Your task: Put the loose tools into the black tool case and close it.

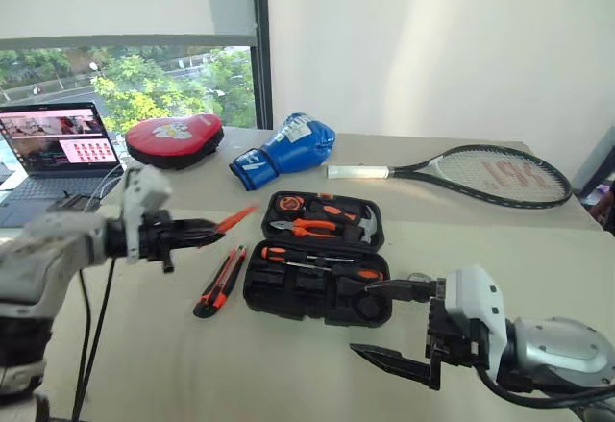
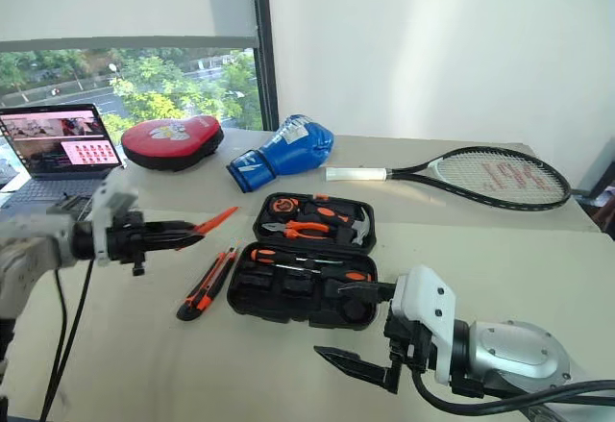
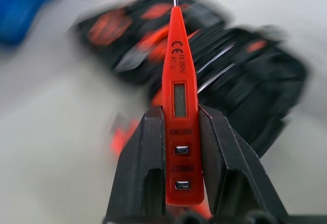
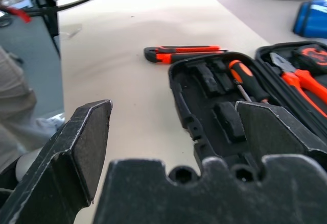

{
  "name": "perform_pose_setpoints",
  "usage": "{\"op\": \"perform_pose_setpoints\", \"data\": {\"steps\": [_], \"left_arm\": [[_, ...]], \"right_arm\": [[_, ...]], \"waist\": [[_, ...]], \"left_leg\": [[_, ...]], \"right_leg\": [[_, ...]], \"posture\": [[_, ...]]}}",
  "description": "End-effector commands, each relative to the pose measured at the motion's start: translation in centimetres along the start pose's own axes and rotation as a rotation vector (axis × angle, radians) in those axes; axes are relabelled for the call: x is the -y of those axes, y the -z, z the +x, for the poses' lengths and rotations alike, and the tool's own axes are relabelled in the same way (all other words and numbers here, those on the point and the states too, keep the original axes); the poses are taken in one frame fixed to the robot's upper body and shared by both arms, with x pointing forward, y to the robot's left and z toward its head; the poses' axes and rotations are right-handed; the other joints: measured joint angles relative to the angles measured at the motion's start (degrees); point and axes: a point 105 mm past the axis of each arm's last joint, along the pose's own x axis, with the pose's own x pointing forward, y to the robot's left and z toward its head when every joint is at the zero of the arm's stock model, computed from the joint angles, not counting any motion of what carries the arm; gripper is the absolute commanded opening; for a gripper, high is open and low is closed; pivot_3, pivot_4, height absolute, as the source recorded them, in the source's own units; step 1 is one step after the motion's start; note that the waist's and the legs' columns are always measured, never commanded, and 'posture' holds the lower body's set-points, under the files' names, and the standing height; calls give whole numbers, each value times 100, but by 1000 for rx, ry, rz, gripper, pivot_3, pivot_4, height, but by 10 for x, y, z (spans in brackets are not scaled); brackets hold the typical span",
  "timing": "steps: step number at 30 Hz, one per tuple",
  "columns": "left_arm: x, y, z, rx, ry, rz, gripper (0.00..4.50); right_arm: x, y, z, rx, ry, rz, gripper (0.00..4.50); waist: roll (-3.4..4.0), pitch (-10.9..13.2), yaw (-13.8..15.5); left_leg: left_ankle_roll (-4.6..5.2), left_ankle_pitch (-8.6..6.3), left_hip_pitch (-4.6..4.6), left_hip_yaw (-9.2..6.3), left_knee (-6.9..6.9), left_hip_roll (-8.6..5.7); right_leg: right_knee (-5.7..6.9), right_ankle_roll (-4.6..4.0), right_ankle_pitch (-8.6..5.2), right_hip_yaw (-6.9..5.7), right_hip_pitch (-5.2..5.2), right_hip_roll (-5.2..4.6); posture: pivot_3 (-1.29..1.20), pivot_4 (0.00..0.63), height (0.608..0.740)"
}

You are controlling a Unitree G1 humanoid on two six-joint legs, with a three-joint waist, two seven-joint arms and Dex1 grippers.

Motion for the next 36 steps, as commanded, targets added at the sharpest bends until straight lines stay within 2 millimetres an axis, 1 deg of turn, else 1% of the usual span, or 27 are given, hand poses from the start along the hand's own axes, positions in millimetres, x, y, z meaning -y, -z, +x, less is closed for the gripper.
{"op": "perform_pose_setpoints", "data": {"steps": [1,3,5,7,9,12,15,18,31,36], "left_arm": [[-4,15,41,-151,169,153,457],[-4,17,51,-182,229,190,457],[-3,17,55,-190,266,178,457],[1,28,60,-252,303,184,457],[2,36,65,-287,309,181,457],[3,44,65,-331,317,162,457],[6,55,59,-387,333,167,457],[4,59,60,-411,291,161,457],[6,64,74,-395,272,213,457],[3,68,79,-409,271,312,457]], "right_arm": [[-7,-12,-5,18,28,-39,4500],[-7,-11,-9,9,49,-35,4500],[-7,-11,-11,4,60,-27,4500],[-7,-9,-13,-1,78,-13,4500],[-8,-8,-14,-1,92,4,4500],[-10,-7,-14,6,107,20,4500],[-11,-7,-15,8,118,26,4500],[-12,-7,-15,8,123,26,4500],[-12,-10,-14,3,118,12,4500],[-12,-10,-13,1,117,9,4500]], "waist": [[-2,1,-1],[-7,4,-100],[-12,7,-206],[-15,8,-245],[-14,8,-216],[-16,9,-201],[-17,10,-197],[-17,10,-193],[-16,9,-88],[-16,9,-56]], "left_leg": [[4,-2,1,2,3,5],[11,-6,0,7,2,15],[14,-8,-6,13,1,17],[17,-10,-8,14,1,23],[23,-14,-9,13,-2,21],[32,-19,-20,13,5,18],[46,-27,-26,13,19,17],[51,-30,-29,14,30,17],[58,-35,-25,10,55,19],[61,-36,-26,10,60,19]], "right_leg": [[-16,0,1,0,13,11],[-36,3,4,9,14,23],[-41,7,5,24,5,29],[-44,14,9,27,0,31],[-45,24,7,27,-3,26],[-51,35,8,24,-4,20],[-56,45,13,27,-3,15],[-58,50,16,29,-2,11],[-56,57,21,30,14,6],[-57,59,22,30,15,4]], "posture": [[0,150,740],[0,150,740],[0,150,740],[0,150,740],[0,150,740],[0,150,740],[0,150,740],[0,150,740],[0,150,740],[0,150,740]]}}
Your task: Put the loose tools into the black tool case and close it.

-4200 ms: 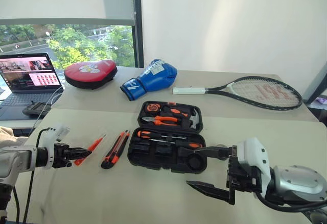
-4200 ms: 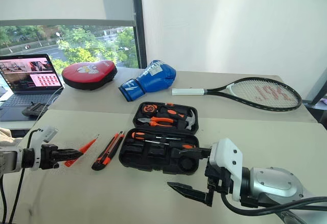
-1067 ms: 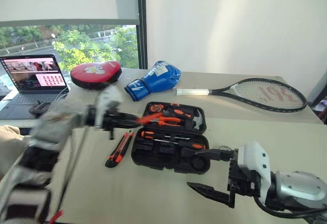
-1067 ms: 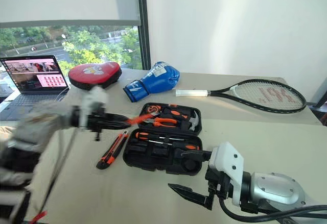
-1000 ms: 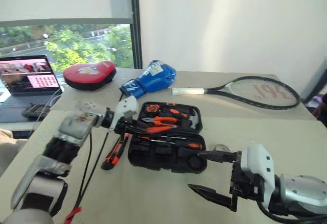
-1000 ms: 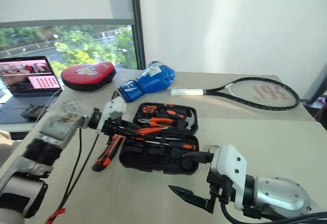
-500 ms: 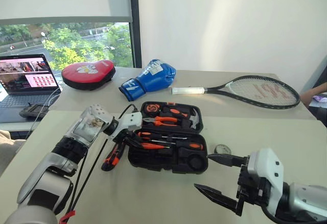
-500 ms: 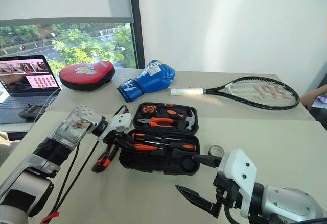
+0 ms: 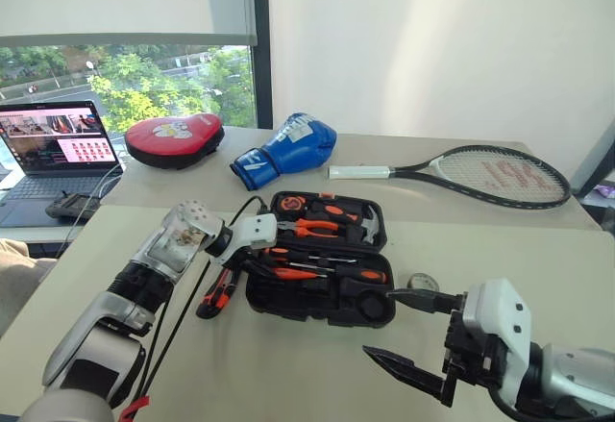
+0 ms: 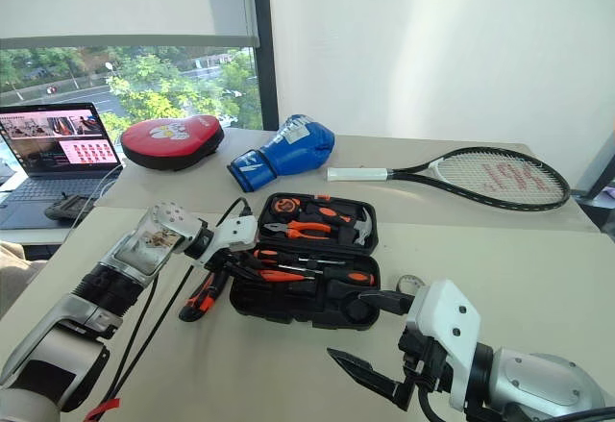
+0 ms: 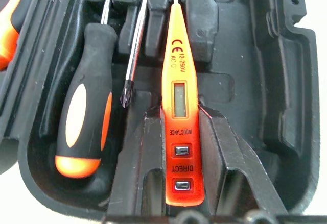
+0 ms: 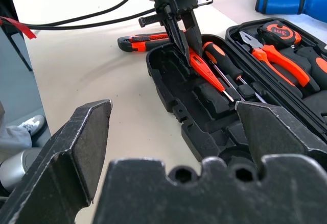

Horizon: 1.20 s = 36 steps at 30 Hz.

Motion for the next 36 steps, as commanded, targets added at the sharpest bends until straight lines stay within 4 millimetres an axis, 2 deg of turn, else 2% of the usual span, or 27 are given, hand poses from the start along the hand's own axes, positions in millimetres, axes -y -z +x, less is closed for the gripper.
{"op": "perform_pose_setpoints", "data": {"steps": [1,15,16,18,21,24,27,33,36], "left_arm": [[-3,8,3,-47,-14,57,457],[-10,14,10,-27,-7,55,457],[-10,14,10,-19,-5,48,1460],[-10,12,10,-9,3,44,1993],[-16,-15,-13,212,-32,-80,3026],[-17,-29,-34,363,-88,-180,3026],[-8,-31,-39,457,-183,-296,2314],[2,-10,-14,475,-463,-420,95],[1,0,-3,446,-588,-457,33]], "right_arm": [[-4,-11,0,46,-15,-27,4500],[-4,-11,0,44,-9,-27,4500],[-4,-11,0,44,-9,-27,4500],[-4,-11,0,43,-9,-27,4500],[-4,-11,-1,43,-8,-27,4500],[-5,-10,-2,44,-4,-23,4500],[-5,-10,-2,49,2,-19,4500],[-5,-10,0,53,1,-19,4500],[-6,-11,0,54,-3,-22,4500]], "waist": [[0,0,0],[5,-4,27],[5,-4,28],[4,-5,18],[4,-5,0],[1,-3,-14],[2,-3,-31],[1,-2,-9],[-2,0,35]], "left_leg": [[1,-1,1,0,0,0],[7,0,8,-1,19,3],[8,1,8,-1,20,3],[10,3,7,0,21,4],[10,2,3,0,21,5],[6,5,-25,-2,22,7],[0,8,-27,-2,21,5],[-1,4,-9,-7,21,4],[4,0,-11,-13,21,2]], "right_leg": [[0,0,0,0,1,0],[1,-7,7,0,16,-7],[1,-8,7,0,17,-8],[1,-10,9,1,15,-7],[2,1,15,1,10,-7],[2,5,13,-1,-17,0],[2,11,10,1,-18,-2],[-10,19,7,6,9,-21],[-11,18,8,11,10,-34]], "posture": [[0,150,740],[0,150,740],[0,150,740],[0,150,740],[0,150,740],[0,150,740],[0,150,740],[0,150,740],[0,150,740]]}}
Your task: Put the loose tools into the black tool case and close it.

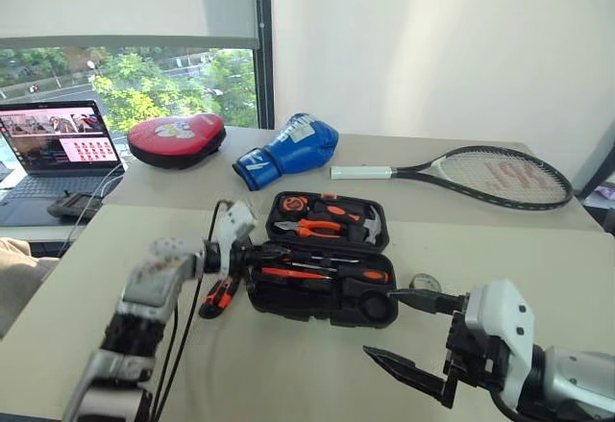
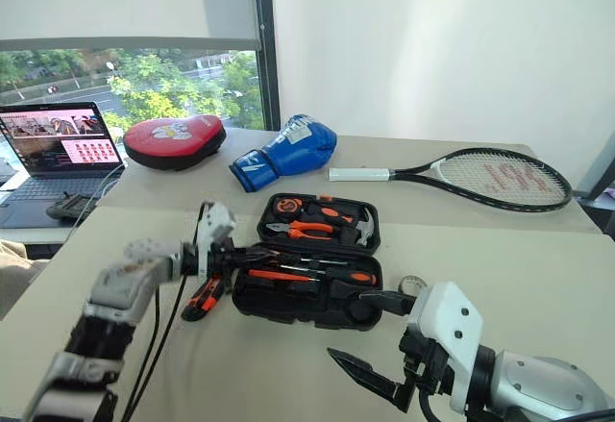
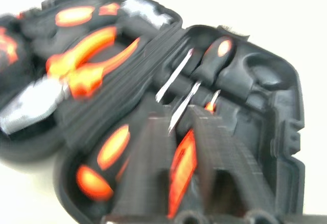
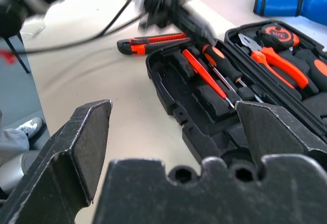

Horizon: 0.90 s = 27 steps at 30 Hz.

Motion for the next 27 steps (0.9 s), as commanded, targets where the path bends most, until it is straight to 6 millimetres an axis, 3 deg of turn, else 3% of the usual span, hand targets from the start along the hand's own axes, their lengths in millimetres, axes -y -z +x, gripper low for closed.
{"op": "perform_pose_setpoints", "data": {"steps": [1,3,6,12,16,20,23,27], "left_arm": [[-9,-10,3,52,-180,83,33],[-7,-2,5,24,-200,102,33],[6,29,6,-99,-159,155,33],[23,46,-1,-134,-76,249,33],[21,67,-4,-222,-82,168,33],[17,71,-3,-248,-106,-70,33],[14,58,-4,-195,-91,-225,33],[6,60,-11,-288,-120,-230,33]], "right_arm": [[-5,-9,1,35,-23,-27,4500],[-5,-9,2,35,-24,-28,4500],[-5,-10,2,35,-28,-32,4500],[-4,-11,2,29,-31,-35,4500],[-4,-11,3,27,-35,-36,4500],[-4,-11,4,27,-38,-39,4500],[-4,-11,4,27,-40,-41,4500],[-4,-11,6,28,-40,-46,4500]], "waist": [[-1,0,20],[1,-1,14],[9,-5,-4],[60,-43,-18],[92,-72,-28],[92,-97,-26],[78,-112,-29],[70,-116,-31]], "left_leg": [[6,-3,-1,-2,0,0],[3,-1,3,-5,0,1],[-4,3,11,-4,-5,2],[-6,2,34,6,-28,1],[-8,4,45,8,-43,1],[-9,5,62,13,-50,1],[-10,6,68,13,-49,3],[-12,8,68,12,-50,6]], "right_leg": [[1,-4,3,1,0,-1],[2,-10,7,-1,2,-28],[7,-15,9,-5,2,-31],[2,-34,-3,-2,11,-40],[2,-50,-14,-2,13,-38],[5,-47,-15,-10,20,-23],[5,-17,-33,-4,26,14],[9,2,-40,-2,23,20]], "posture": [[0,150,740],[0,150,740],[0,150,740],[0,150,740],[0,150,740],[0,150,740],[0,150,740],[0,150,740]]}}
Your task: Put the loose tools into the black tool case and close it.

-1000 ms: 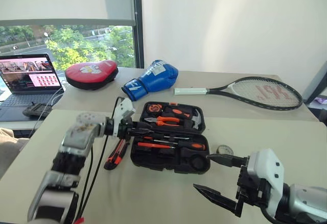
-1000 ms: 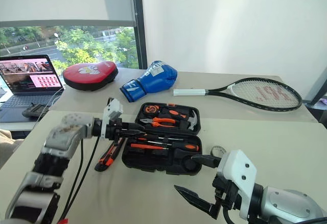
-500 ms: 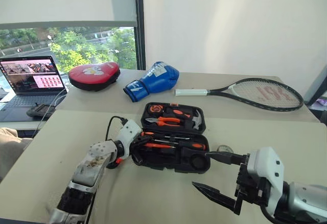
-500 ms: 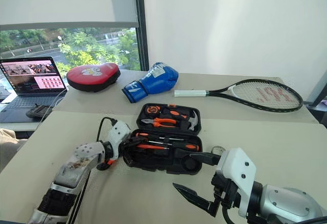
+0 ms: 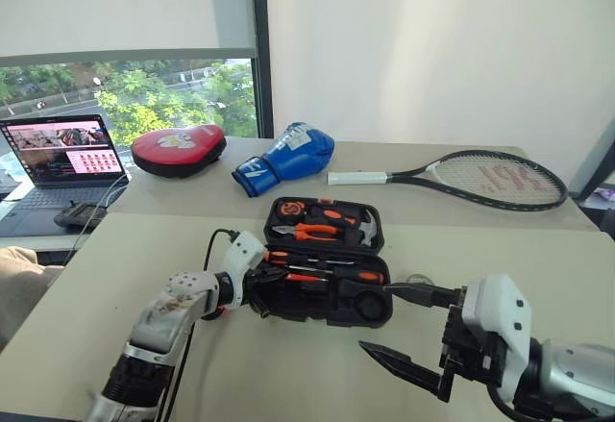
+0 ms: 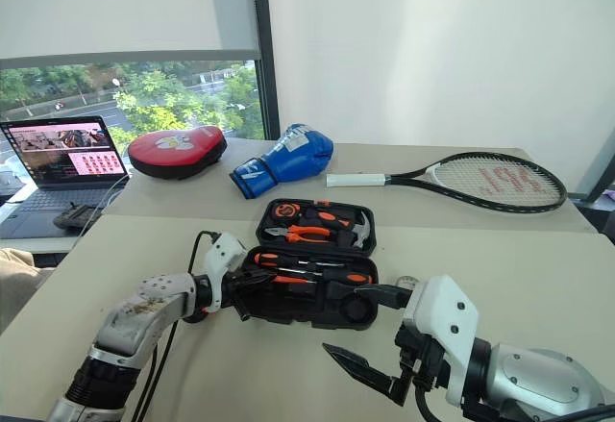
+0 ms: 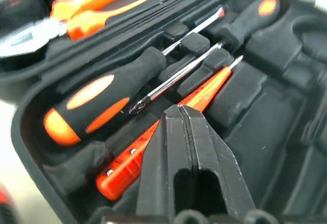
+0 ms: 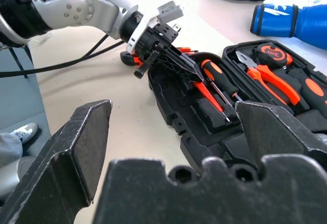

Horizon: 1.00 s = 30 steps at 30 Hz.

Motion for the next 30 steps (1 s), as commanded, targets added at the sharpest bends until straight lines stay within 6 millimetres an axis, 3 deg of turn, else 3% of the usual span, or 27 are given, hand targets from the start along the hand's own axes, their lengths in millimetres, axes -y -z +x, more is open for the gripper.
{"op": "perform_pose_setpoints", "data": {"steps": [1,8,14,19,21,23,25,30], "left_arm": [[-10,40,-6,-219,-54,-71,33],[-10,43,-26,-279,-45,-131,33],[-4,48,-30,-329,-10,-141,33],[-6,49,-31,-375,19,51,33],[-7,41,-26,-336,23,29,33],[-4,18,-20,-202,56,85,33],[3,-17,-22,-12,98,10,33],[-4,-44,-17,140,45,-69,33]], "right_arm": [[-4,-5,2,16,-19,-15,4500],[-4,-5,3,18,-25,-17,4500],[-5,-6,6,25,-36,-20,4500],[-5,-6,7,25,-43,-30,4500],[-4,-7,8,27,-46,-36,4500],[-4,-7,9,28,-48,-39,4500],[-3,-7,8,28,-47,-40,4500],[-3,-7,9,32,-46,-44,4500]], "waist": [[-1,-1,-3],[-3,-7,-41],[-2,-8,-57],[-2,-8,-43],[0,-9,-51],[3,-8,-44],[-2,-4,-4],[-42,24,17]], "left_leg": [[0,0,1,0,-1,0],[-6,2,18,8,-35,0],[-8,1,17,8,-44,-1],[-8,0,18,7,-43,-1],[-9,0,19,8,-46,-1],[-10,-1,20,8,-49,-2],[-10,-1,15,6,-47,-2],[-13,4,-41,-17,-29,-3]], "right_leg": [[0,0,0,1,0,1],[-4,-59,9,13,-3,-2],[-5,-52,2,11,-5,-7],[-6,-67,-7,10,-3,-27],[-6,-74,-10,8,-5,-35],[-5,-79,-13,8,-5,-49],[-5,-79,-12,9,-7,-55],[-9,-40,17,-6,-34,-56]], "posture": [[0,150,740],[0,150,740],[0,150,740],[0,150,740],[0,150,740],[0,150,740],[0,150,740],[0,150,740]]}}
